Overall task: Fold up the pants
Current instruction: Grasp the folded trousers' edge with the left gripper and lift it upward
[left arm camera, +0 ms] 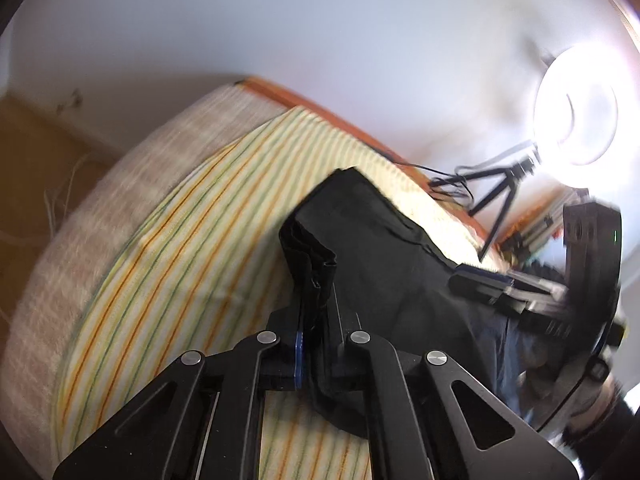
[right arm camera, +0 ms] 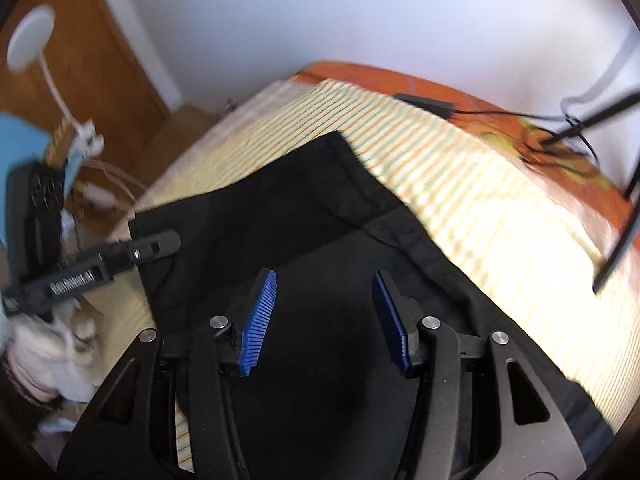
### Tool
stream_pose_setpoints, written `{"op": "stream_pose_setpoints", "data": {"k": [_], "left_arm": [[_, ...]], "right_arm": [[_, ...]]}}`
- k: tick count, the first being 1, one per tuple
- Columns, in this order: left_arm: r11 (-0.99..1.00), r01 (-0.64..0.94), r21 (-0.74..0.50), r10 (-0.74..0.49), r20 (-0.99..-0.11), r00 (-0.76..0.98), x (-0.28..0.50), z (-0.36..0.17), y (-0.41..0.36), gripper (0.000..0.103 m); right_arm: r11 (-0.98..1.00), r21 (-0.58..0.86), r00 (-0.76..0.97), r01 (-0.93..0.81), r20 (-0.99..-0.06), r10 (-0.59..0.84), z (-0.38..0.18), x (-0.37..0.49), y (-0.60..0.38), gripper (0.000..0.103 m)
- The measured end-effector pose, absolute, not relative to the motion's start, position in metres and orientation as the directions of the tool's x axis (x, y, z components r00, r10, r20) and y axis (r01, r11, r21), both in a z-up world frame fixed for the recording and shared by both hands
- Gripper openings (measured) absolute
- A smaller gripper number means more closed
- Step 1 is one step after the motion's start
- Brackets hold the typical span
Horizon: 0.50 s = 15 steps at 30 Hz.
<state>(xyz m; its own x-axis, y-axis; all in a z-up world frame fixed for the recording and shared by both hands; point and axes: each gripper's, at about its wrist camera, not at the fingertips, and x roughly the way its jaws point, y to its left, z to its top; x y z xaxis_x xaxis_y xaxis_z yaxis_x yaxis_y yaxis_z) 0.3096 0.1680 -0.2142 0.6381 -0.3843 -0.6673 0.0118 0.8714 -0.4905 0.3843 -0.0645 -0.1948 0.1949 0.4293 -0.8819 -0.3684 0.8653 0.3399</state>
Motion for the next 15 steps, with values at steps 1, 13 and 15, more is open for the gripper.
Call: {"op": "stream_pose_setpoints", "data": {"k": [1,13,15], "left_arm": [[0.876,0.033,-0.481,-0.387,-0.661,0.642,0.309,-0.211,0.164,0.004],[0.900,0.276,-0.336,-0.434,-0.641,0.633,0.291,-0.179,0.101,0.004],[0.897,0.295,-0.329,-0.442,-0.639,0.629,0.288,-0.176,0.096,0.004]], "right_arm": [[0.870,0.352,0.198,-0.345,-0.879,0.434,-0.192,0.385,-0.072,0.058],[0.801,0.572,0.112,-0.178,-0.797,0.594,-0.182,0.429,-0.071,0.075],[0.802,0.570,0.085,-0.182,-0.803,0.590,-0.188,0.436,-0.055,0.075]]}}
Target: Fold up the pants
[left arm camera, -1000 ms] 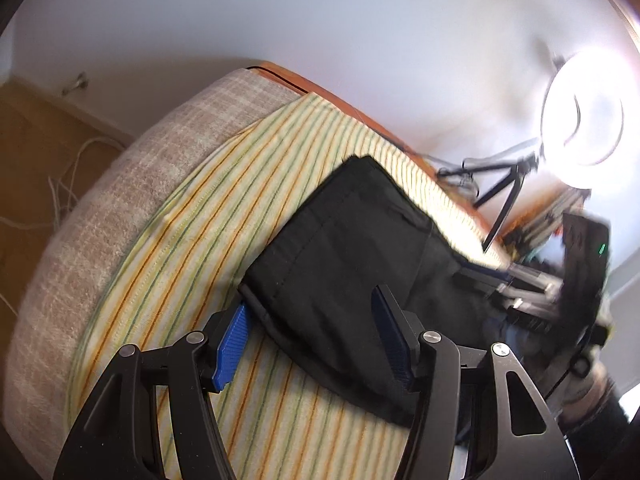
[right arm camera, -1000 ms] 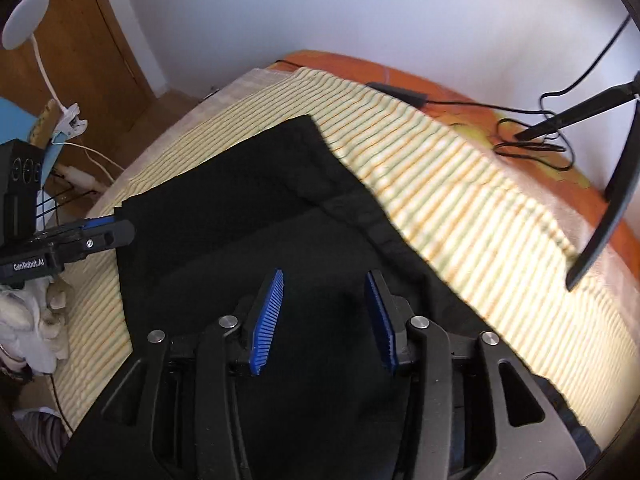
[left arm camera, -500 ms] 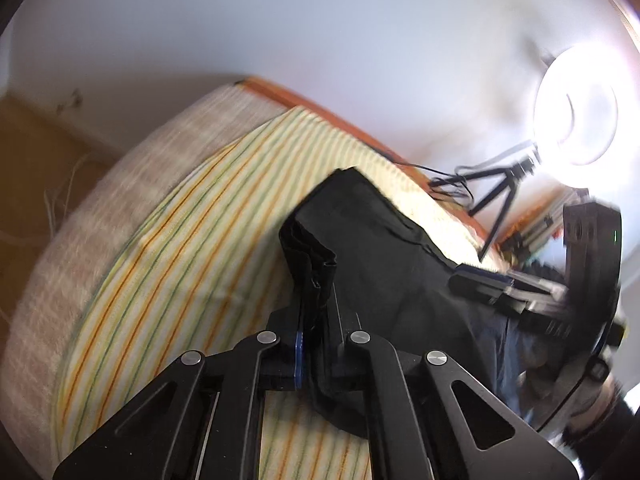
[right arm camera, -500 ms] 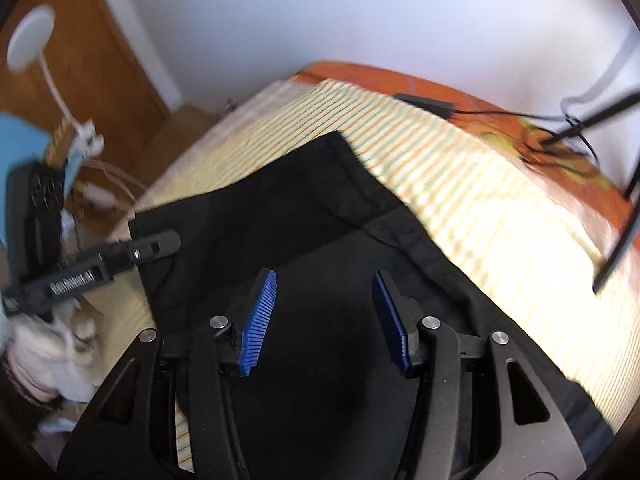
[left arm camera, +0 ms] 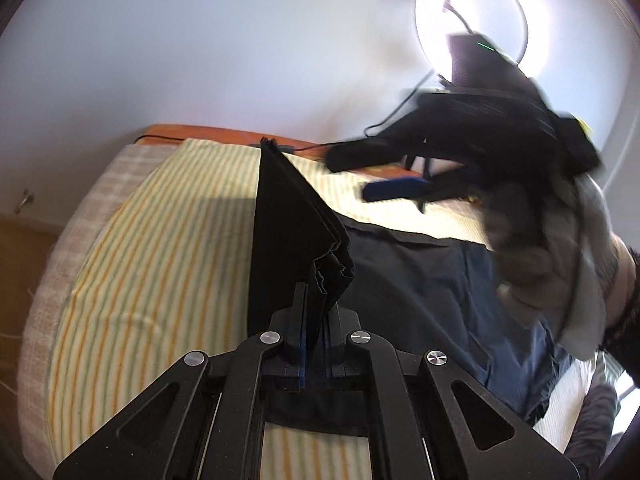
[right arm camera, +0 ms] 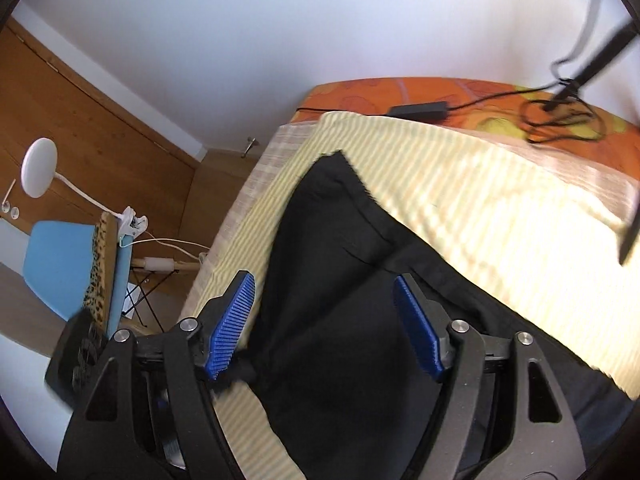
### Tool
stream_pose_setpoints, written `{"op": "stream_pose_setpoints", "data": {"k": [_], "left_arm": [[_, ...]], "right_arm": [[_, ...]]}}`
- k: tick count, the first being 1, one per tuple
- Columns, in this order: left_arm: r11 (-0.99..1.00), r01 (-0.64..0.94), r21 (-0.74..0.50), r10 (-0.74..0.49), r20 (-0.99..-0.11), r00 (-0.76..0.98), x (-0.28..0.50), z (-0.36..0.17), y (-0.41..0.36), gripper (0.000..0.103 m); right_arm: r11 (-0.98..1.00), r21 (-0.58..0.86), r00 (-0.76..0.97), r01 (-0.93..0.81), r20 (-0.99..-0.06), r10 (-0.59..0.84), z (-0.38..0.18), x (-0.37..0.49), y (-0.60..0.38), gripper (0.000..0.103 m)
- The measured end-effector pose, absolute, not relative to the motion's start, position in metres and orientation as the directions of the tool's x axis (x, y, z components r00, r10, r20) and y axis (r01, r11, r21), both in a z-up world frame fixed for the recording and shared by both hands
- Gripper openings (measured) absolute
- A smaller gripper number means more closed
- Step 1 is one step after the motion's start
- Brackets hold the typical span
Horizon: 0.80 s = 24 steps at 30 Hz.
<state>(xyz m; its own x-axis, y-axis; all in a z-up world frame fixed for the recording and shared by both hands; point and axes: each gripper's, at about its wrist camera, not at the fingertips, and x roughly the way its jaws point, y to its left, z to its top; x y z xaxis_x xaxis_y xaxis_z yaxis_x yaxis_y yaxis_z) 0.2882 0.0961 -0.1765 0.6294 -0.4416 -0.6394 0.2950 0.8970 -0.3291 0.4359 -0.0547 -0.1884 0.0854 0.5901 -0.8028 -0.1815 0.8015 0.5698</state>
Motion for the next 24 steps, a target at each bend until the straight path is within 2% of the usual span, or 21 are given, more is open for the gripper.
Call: {"op": "stream_pose_setpoints", "data": {"k": [2,4,5,6,7,12,24], "left_arm": [[0.890,0.322,-0.324,-0.457,-0.637,0.621,0.286,-0.172,0.090,0.004],[0.885,0.339,-0.320,-0.466,-0.636,0.615,0.284,-0.169,0.086,0.004],[0.880,0.349,-0.323,-0.474,-0.635,0.610,0.283,-0.166,0.083,0.004],[0.876,0.355,-0.326,-0.481,-0.633,0.606,0.282,-0.165,0.081,0.004],[0.875,0.357,-0.327,-0.483,-0.633,0.605,0.283,-0.164,0.074,0.004],[0.854,0.386,-0.348,-0.519,-0.625,0.583,0.277,-0.156,0.058,0.004],[0.774,0.529,-0.348,-0.618,-0.595,0.513,0.251,-0.119,-0.032,0.004]], "right_arm": [[0.811,0.557,0.067,-0.179,-0.815,0.575,-0.194,0.440,-0.045,0.075],[0.840,0.513,0.075,-0.176,-0.844,0.531,-0.196,0.441,-0.041,0.067],[0.849,0.498,0.075,-0.178,-0.853,0.516,-0.197,0.440,-0.040,0.045],[0.850,0.497,0.063,-0.176,-0.856,0.513,-0.199,0.439,-0.040,0.019],[0.849,0.501,0.059,-0.169,-0.854,0.516,-0.200,0.436,-0.043,0.011],[0.862,0.476,0.113,-0.173,-0.860,0.498,-0.186,0.423,-0.068,0.006],[0.882,0.440,0.225,-0.170,-0.854,0.470,-0.117,0.383,-0.164,0.005]]}}
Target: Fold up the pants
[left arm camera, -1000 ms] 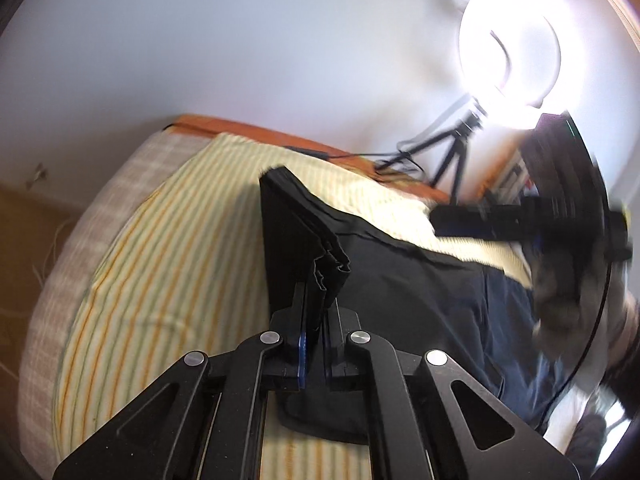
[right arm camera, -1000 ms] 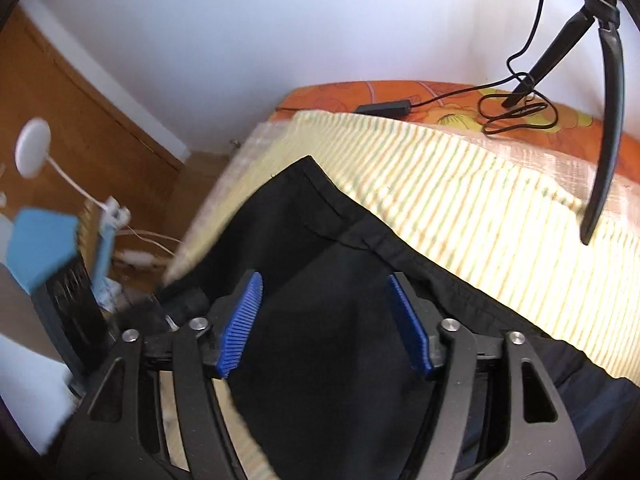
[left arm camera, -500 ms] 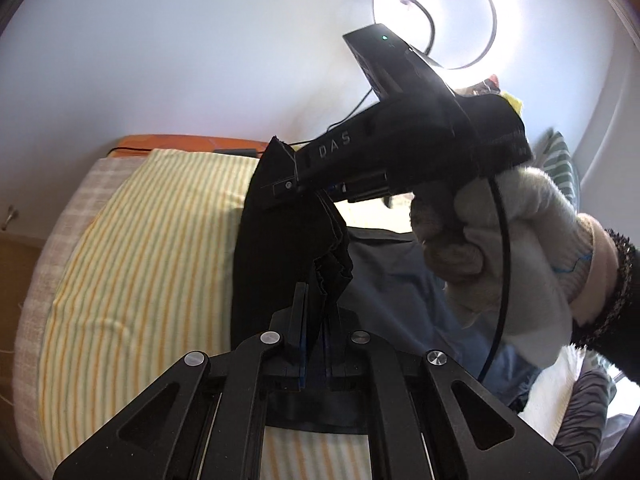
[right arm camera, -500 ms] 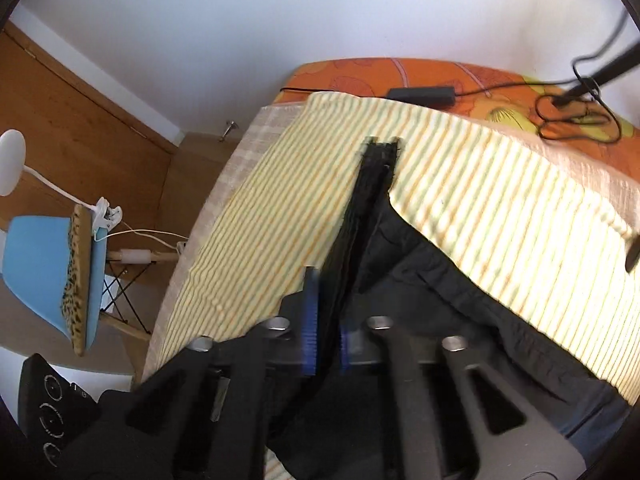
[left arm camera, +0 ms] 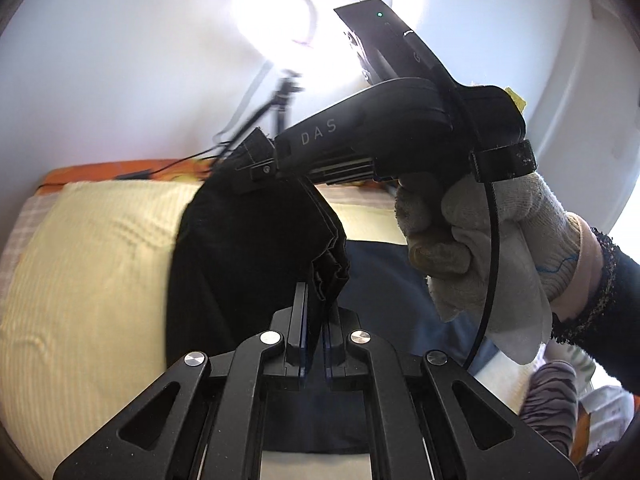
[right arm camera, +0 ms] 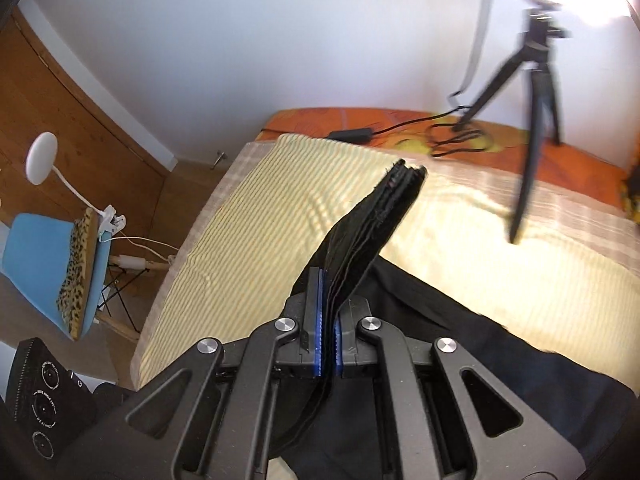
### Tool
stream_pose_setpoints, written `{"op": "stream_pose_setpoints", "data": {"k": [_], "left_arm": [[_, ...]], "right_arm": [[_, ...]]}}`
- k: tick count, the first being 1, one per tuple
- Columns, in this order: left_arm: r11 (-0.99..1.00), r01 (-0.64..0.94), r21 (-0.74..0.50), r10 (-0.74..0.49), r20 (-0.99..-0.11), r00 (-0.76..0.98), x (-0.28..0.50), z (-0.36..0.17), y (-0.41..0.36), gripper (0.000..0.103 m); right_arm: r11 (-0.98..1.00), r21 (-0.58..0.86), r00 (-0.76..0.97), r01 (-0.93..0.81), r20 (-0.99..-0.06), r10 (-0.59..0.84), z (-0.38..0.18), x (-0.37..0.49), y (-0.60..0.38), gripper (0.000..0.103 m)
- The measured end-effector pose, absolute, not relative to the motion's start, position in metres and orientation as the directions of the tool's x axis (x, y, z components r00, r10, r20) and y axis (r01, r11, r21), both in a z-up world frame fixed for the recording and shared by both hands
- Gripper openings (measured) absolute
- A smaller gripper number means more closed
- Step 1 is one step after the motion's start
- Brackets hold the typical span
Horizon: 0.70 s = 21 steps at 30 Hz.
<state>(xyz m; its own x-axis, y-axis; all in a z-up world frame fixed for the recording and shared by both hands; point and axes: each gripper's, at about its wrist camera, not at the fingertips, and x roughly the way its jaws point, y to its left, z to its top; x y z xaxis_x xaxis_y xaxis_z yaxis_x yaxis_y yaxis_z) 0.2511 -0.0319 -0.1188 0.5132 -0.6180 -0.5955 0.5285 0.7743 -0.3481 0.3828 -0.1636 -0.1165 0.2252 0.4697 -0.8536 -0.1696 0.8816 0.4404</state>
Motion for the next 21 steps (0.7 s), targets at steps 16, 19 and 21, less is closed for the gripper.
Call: {"op": "stream_pose_setpoints", "data": {"k": [16,19,21], "left_arm": [[0.668,0.627,-0.399,-0.693,-0.640,0.331,0.219,-0.122,-0.166,0.011],[0.651,0.619,-0.439,-0.704,-0.654,0.277,0.213,-0.121,-0.170,0.028],[0.647,0.603,-0.467,-0.720,-0.635,0.280,0.207,-0.113,-0.156,0.037]], "right_arm": [[0.926,0.376,0.272,-0.039,-0.887,0.372,-0.106,0.280,-0.315,0.005],[0.931,0.363,0.273,-0.024,-0.894,0.355,-0.115,0.267,-0.337,0.005],[0.929,0.370,0.263,-0.006,-0.896,0.359,-0.123,0.258,-0.353,0.005]]}}
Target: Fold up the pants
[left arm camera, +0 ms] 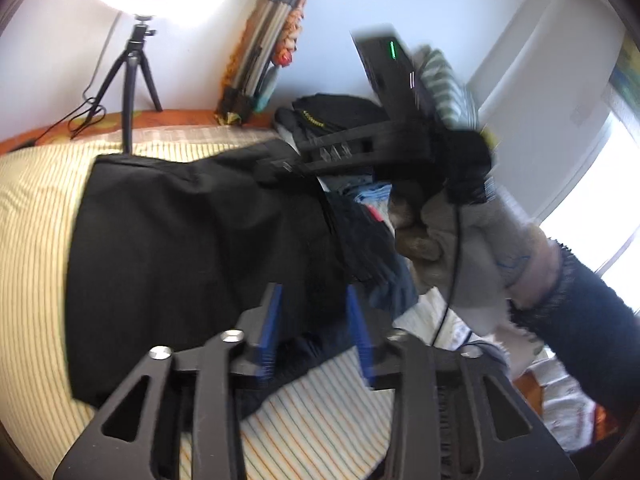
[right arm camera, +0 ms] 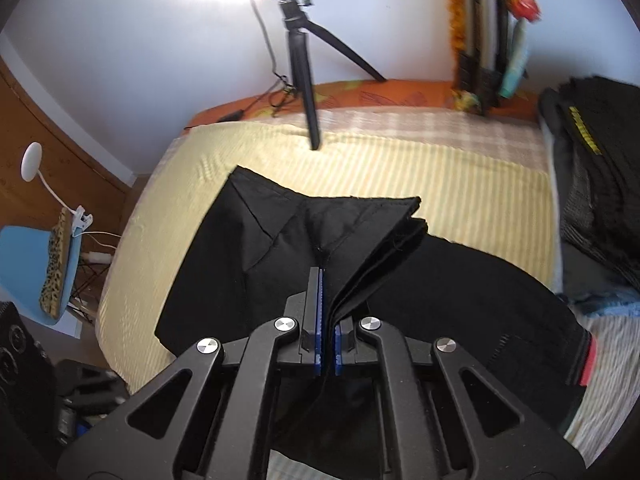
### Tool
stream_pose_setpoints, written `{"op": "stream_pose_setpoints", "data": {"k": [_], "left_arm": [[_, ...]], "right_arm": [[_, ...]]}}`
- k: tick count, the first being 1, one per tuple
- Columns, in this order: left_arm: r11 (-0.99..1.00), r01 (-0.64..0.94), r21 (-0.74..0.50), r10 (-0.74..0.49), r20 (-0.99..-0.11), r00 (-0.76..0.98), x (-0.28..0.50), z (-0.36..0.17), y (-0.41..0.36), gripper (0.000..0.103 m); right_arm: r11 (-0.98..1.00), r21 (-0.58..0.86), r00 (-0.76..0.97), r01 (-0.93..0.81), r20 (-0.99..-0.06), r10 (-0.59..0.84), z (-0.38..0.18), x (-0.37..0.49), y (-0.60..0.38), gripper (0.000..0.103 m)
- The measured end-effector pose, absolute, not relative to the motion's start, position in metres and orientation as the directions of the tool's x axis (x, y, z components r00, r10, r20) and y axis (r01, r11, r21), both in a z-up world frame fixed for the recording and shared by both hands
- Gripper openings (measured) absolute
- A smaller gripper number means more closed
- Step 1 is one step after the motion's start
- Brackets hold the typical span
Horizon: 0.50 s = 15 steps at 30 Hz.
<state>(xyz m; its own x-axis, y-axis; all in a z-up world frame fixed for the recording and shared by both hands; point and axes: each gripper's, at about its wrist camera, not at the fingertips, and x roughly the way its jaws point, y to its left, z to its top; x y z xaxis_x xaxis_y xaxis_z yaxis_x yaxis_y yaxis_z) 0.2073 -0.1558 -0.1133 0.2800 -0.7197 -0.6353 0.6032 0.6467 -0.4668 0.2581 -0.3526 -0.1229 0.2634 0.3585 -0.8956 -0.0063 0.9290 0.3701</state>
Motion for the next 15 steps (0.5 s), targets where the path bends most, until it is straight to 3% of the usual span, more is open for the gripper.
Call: {"op": "stream_pose_setpoints", "data": {"k": [3,8,15], "left_arm": [[0.671,0.578,-0.463,-0.710,-0.625,0.324,0.200,-0.106,-0.126,0.039],[0.786,0.466,-0.406,-0.597,-0.695,0.401,0.226,-0.126,-0.090,0.039],[0.809,0.475,-0.346,-0.545,-0.745,0.384,0.242,-0.153,-0.118,0.039]], "right_arm": [[0.929,0.369,0.242,-0.002,-0.901,0.359,-0.132,0.242,-0.376,0.005],[0.921,0.386,0.229,0.047,-0.902,0.366,-0.134,0.216,-0.421,0.005],[0.914,0.386,0.209,0.126,-0.911,0.356,-0.145,0.187,-0.466,0.005]]}}
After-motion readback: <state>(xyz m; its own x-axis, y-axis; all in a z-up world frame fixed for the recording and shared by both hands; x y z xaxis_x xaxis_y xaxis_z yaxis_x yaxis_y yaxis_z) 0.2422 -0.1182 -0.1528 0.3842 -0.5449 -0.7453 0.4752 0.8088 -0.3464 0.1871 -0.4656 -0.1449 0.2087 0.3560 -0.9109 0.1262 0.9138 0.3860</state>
